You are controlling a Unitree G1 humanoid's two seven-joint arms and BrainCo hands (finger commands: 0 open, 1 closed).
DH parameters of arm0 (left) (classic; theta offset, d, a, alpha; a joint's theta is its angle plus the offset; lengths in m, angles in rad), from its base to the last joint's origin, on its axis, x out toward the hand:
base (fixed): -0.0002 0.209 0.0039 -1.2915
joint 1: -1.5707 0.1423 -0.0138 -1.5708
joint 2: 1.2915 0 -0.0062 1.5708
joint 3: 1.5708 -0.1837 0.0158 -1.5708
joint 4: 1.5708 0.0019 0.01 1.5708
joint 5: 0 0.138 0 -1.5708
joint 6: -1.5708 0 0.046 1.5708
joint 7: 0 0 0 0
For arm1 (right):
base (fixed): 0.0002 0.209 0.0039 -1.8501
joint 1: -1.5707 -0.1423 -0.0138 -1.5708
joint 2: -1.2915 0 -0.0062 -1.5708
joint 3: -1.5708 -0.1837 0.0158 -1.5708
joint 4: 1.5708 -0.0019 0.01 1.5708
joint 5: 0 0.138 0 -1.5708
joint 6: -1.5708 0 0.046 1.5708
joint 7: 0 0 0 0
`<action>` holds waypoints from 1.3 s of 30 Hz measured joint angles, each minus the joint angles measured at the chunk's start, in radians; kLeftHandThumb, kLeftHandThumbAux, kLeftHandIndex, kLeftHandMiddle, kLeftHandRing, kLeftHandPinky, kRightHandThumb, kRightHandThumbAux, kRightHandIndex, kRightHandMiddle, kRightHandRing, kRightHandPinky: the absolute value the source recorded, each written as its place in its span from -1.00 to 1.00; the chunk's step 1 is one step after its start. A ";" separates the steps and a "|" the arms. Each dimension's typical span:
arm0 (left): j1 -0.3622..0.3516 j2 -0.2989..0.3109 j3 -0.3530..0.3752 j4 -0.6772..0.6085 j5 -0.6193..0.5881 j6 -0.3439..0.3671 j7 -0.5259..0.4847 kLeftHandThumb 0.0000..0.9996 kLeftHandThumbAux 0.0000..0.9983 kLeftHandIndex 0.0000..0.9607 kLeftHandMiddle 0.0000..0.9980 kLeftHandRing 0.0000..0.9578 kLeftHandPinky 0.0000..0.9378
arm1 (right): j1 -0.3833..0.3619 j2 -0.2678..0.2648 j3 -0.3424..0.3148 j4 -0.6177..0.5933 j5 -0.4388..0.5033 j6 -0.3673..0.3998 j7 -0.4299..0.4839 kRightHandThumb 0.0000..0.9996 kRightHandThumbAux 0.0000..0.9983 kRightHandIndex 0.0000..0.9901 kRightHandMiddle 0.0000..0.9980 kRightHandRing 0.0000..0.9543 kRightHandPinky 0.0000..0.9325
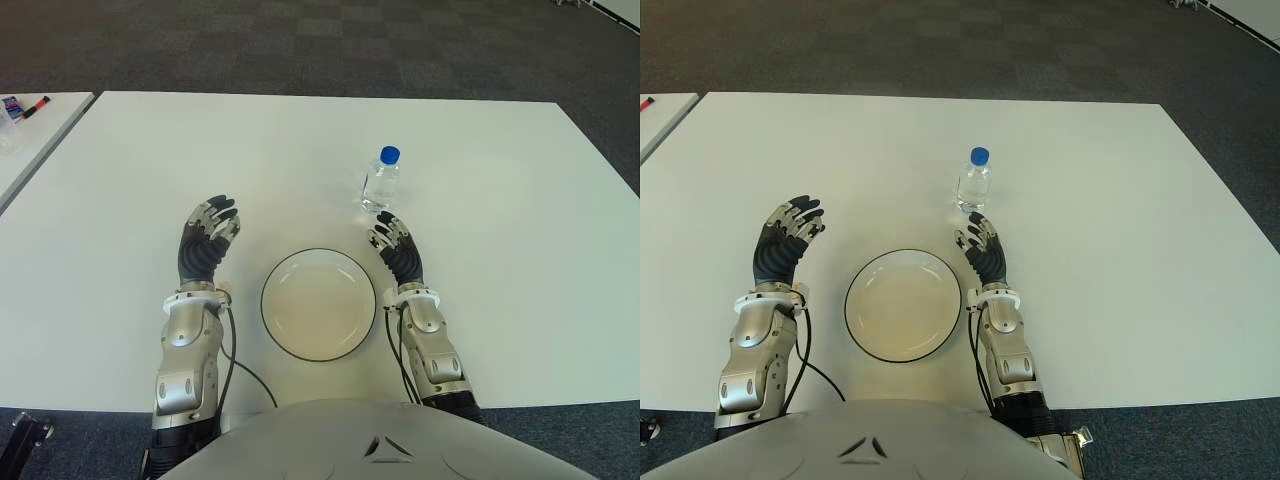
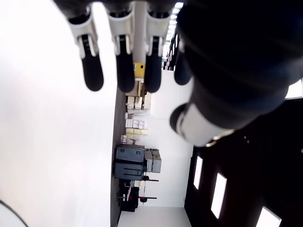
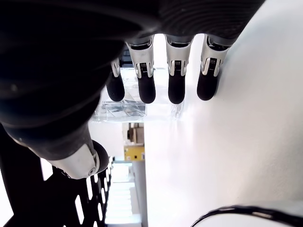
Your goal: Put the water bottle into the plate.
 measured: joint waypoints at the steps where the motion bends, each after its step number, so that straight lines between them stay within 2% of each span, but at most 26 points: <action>1: 0.000 0.000 0.000 0.000 0.000 0.000 0.000 -0.07 0.62 -0.50 -0.50 -0.47 -0.41 | 0.000 0.000 0.000 0.000 0.000 0.000 0.000 0.16 0.38 -0.74 -0.70 -0.73 -0.64; 5: 0.000 0.006 -0.001 0.000 0.000 0.000 0.000 -0.20 0.66 -0.57 -0.56 -0.54 -0.49 | 0.000 0.000 0.000 0.000 0.000 0.000 0.001 0.16 0.37 -0.74 -0.71 -0.73 -0.64; 13: 0.000 0.007 -0.006 0.000 -0.001 0.000 0.000 -0.28 0.71 -0.62 -0.59 -0.58 -0.53 | 0.000 0.000 0.001 0.000 -0.001 -0.001 0.003 0.14 0.37 -0.76 -0.72 -0.74 -0.65; 27: 0.000 0.006 -0.006 -0.001 -0.005 0.004 0.000 -0.17 0.69 -0.58 -0.57 -0.53 -0.46 | 0.000 0.000 0.001 0.008 -0.041 -0.075 -0.042 0.09 0.34 -0.79 -0.77 -0.77 -0.65; 31: 0.000 0.005 -0.005 -0.002 -0.007 0.008 0.000 -0.17 0.69 -0.60 -0.57 -0.55 -0.49 | 0.000 0.000 0.000 0.017 -0.058 -0.105 -0.077 0.06 0.32 -0.83 -0.82 -0.82 -0.71; 39: 0.000 0.005 -0.006 -0.002 -0.009 0.009 0.000 -0.24 0.72 -0.62 -0.58 -0.55 -0.49 | 0.001 0.000 -0.005 0.018 -0.084 -0.107 -0.124 0.01 0.32 -0.91 -0.88 -0.88 -0.77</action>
